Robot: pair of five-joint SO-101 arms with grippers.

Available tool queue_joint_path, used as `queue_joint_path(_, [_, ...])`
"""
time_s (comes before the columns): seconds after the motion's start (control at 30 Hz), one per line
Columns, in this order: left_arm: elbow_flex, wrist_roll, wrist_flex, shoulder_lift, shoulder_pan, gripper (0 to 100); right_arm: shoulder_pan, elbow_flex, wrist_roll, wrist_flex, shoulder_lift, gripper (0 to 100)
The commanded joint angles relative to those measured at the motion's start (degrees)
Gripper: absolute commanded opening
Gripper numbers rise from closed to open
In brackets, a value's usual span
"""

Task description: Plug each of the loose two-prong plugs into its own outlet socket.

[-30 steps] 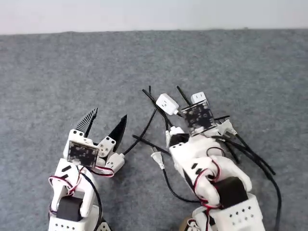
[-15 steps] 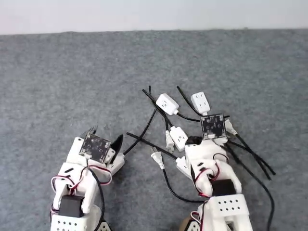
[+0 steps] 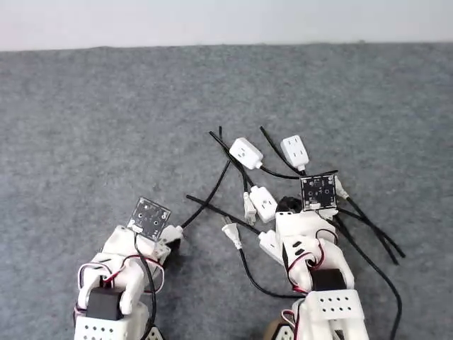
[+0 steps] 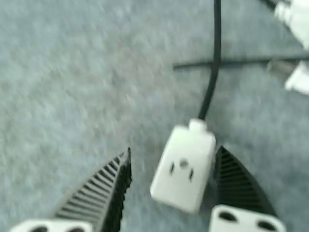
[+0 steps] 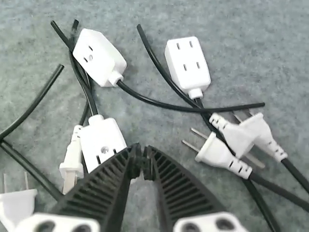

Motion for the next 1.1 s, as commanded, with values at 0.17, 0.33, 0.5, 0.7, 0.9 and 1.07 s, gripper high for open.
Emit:
queue_joint_path(0.17, [-0.7,-0.9,1.8,-1.0,-0.4,27,0.2,1.1,0.4,6.6,-0.7,0.8])
queue_joint_path(0.33, [-0.7,-0.9,1.8,-1.0,-0.4,27,0.6,1.1,0.4,8.8,-0.7,0.8])
queue_joint_path(0.5, [-0.7,-0.9,1.8,-1.0,-0.4,27,0.2,1.0,0.6,8.9,-0.7,0.8])
queue_joint_path(0.7, [-0.7,-0.9,1.8,-1.0,-0.4,27,0.4,1.0,0.4,9.2,-0.7,0.8])
queue_joint_path(0.9, [-0.7,-0.9,1.8,-1.0,-0.4,27,0.6,1.0,0.4,9.3,-0.7,0.8])
queue_joint_path(1.07, [-0.7,-0.9,1.8,-1.0,-0.4,27,0.7,1.0,0.4,9.3,-1.5,0.8])
